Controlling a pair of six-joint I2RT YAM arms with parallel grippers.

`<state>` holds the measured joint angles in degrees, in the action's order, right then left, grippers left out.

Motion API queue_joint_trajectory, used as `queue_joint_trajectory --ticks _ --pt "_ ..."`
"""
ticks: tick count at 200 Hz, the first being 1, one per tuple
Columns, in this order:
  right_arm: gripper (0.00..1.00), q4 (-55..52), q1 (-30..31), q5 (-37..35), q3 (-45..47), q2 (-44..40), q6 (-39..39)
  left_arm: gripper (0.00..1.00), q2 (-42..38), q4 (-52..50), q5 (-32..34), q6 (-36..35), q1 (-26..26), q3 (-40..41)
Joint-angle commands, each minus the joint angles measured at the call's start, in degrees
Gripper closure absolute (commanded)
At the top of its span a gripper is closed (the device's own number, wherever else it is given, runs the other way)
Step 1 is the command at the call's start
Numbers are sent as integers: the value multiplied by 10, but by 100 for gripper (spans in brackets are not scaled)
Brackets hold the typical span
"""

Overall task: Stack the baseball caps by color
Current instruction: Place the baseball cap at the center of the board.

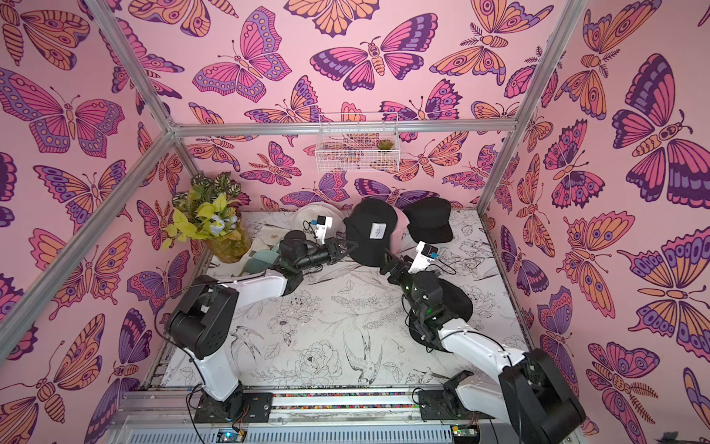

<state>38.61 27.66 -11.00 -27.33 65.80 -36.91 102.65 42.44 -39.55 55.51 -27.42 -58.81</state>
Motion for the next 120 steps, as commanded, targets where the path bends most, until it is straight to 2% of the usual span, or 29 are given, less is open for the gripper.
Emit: queue_joint_trajectory --ticks 1,21,46,60,80,102,120 --pt "1 -98 -34 27 -51 -34 149 100 -27 -152 -6 -169 25 25" --pt "1 -128 -72 98 -72 -37 175 100 -46 -191 -22 -234 38 31" --pt "3 -193 -113 284 -132 -5 245 100 -65 -259 -37 -333 44 30" --pt "3 -266 -114 336 -180 16 288 100 -76 -292 -49 -397 46 33" --pt "1 -330 -114 362 -222 34 323 100 -93 -350 -85 -478 52 31" --pt "1 -309 -115 344 -221 26 324 100 -100 -434 -209 -524 70 1" --pt "1 -279 -118 364 -211 16 321 100 -118 -488 -213 -566 72 -4"
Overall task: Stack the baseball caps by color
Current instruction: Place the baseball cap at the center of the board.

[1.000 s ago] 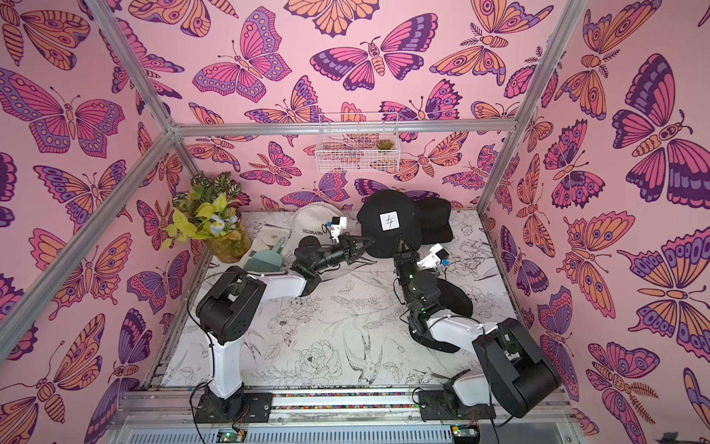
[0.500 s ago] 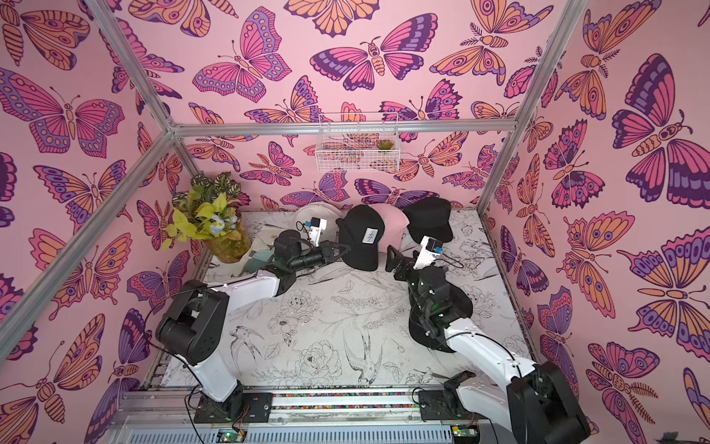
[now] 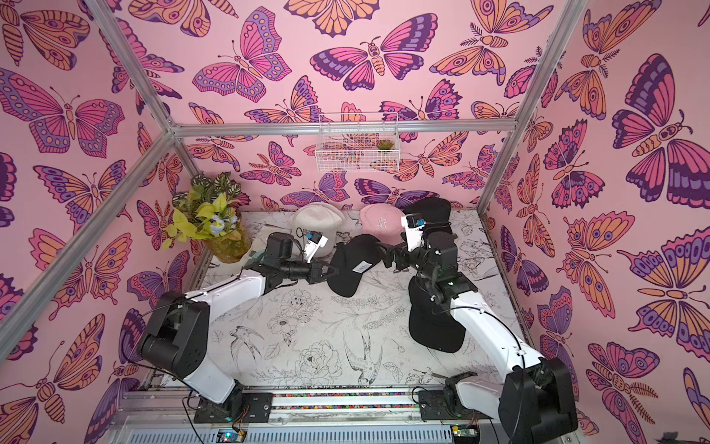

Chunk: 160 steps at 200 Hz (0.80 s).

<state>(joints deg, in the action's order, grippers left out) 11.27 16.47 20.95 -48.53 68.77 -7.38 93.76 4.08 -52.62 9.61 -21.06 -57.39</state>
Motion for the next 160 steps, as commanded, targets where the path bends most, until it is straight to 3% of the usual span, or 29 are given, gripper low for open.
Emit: queue_joint_trajectory --ticks 1,33,65,89,160 --pt "1 -5 -6 48 1 -14 26 100 -30 -105 -82 -110 8 -18" --pt "1 -66 -9 156 -26 -1 67 100 -47 -217 -130 -190 15 -35" --pt "1 -101 -45 273 -41 8 88 100 -46 -374 -201 -322 16 -70" --pt "1 -165 -58 349 -70 20 117 100 -49 -381 -197 -329 17 -73" --pt "1 -219 -51 386 -86 72 131 100 -36 -382 -203 -326 17 -93"
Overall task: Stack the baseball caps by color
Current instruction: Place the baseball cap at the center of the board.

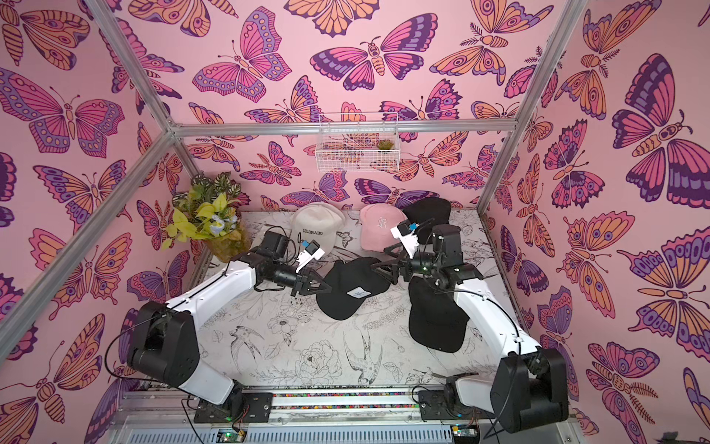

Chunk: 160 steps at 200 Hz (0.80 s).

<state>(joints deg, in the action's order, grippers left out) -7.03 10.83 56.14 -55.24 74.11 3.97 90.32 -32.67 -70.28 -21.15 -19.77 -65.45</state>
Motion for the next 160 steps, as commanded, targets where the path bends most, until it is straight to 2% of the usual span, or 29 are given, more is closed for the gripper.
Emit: queue_joint_trajectory --ticks 1,43,81,101,114,129,160 --pt "1 -36 6 36 -19 19 18 100 -1 -14 -25 -18 4 -13" --pt "4 -104 38 104 -45 55 80 100 5 -13 4 -8 4 -24" --pt "14 -222 59 138 -85 69 171 100 25 -12 10 -4 8 -44" --pt "25 -299 70 157 -109 69 230 100 39 -13 30 -4 11 -53" --pt "40 -347 75 166 -126 69 272 100 51 -12 38 2 17 -62" --pt "50 -374 79 167 -135 65 291 100 65 -12 49 13 23 -75" --pt "59 -388 83 166 -137 61 307 100 82 -12 52 17 28 -88"
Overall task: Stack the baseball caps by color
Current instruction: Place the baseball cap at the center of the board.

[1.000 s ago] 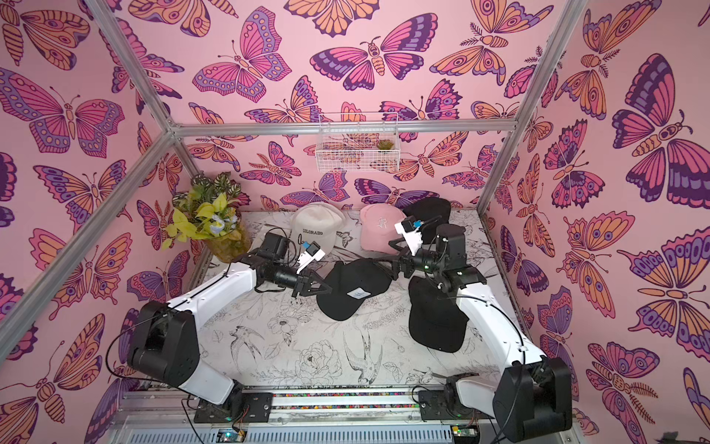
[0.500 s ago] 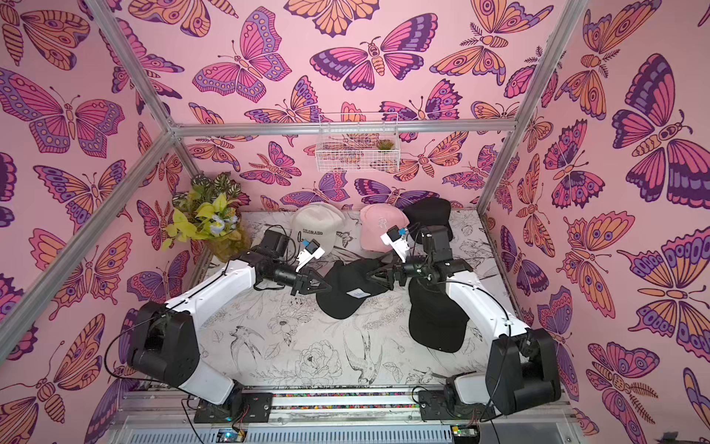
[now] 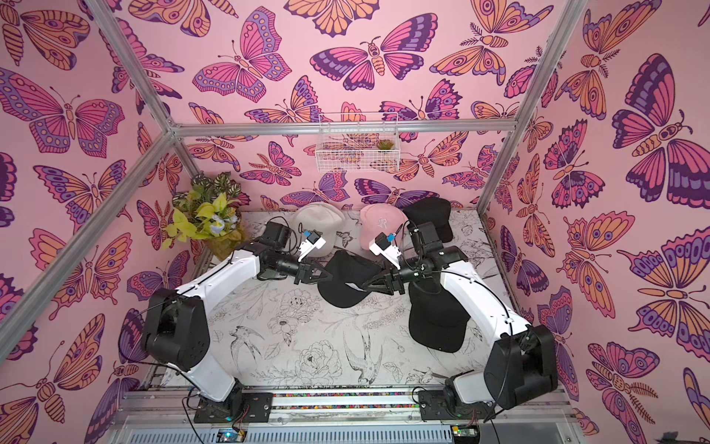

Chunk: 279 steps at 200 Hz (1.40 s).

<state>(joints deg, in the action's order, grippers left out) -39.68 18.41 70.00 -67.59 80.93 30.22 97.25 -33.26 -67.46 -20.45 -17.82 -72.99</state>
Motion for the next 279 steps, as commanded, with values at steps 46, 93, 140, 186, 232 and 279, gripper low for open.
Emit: queue_joint_trajectory --ticks 46,93,140,186,232,279 --pt "67 -101 10 29 -31 -6 77 100 14 -6 42 13 14 -12" --pt "96 -3 22 -3 -16 -17 -16 100 20 -6 65 21 14 -12" --pt "100 9 36 -26 -15 -30 -27 95 12 55 150 85 17 9" --pt "100 11 44 -61 -21 -27 -51 71 -3 174 193 209 20 55" --pt "100 -27 45 -107 -59 -1 -67 38 -60 235 370 336 20 129" --pt "100 -45 53 -116 -81 22 -69 10 -176 270 563 439 20 218"
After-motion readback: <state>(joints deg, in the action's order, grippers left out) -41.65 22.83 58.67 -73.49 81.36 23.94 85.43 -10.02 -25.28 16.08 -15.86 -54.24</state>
